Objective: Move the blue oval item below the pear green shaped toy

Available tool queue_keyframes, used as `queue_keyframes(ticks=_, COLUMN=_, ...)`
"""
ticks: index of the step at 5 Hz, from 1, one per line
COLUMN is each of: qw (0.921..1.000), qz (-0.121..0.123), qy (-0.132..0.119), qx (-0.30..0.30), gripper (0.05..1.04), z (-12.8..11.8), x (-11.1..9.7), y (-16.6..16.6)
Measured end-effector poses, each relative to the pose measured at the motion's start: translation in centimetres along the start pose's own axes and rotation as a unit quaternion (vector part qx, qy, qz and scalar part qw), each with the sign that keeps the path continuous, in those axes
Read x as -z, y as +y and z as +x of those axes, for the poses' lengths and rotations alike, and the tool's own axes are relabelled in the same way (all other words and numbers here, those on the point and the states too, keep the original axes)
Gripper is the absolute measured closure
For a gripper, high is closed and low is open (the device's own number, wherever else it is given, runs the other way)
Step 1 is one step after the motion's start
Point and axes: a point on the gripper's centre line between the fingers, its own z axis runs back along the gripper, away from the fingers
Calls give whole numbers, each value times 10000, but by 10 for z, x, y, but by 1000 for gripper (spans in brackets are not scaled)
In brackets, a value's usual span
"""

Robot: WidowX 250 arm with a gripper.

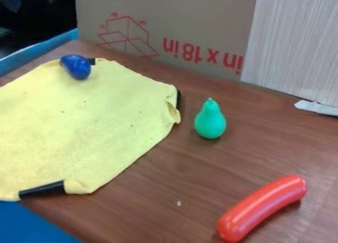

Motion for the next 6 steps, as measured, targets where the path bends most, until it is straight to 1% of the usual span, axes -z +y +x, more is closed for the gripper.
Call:
queue_keyframes(ticks=1, qw=9997, qz=4, qy=211, qx=-120, gripper=84, z=-5, x=16, y=4)
queue_keyframes(ticks=2, qw=9977, qz=117, qy=270, qx=-608, gripper=84, z=-5, x=35, y=-6)
queue_keyframes(ticks=3, qw=9951, qz=232, qy=325, qx=-908, gripper=84, z=-10, x=53, y=-16)
queue_keyframes(ticks=4, qw=9924, qz=414, qy=322, qx=-1115, gripper=84, z=-14, x=65, y=-19)
queue_keyframes(ticks=6, qw=9883, qz=659, qy=162, qx=-1367, gripper=84, z=-17, x=94, y=-23)
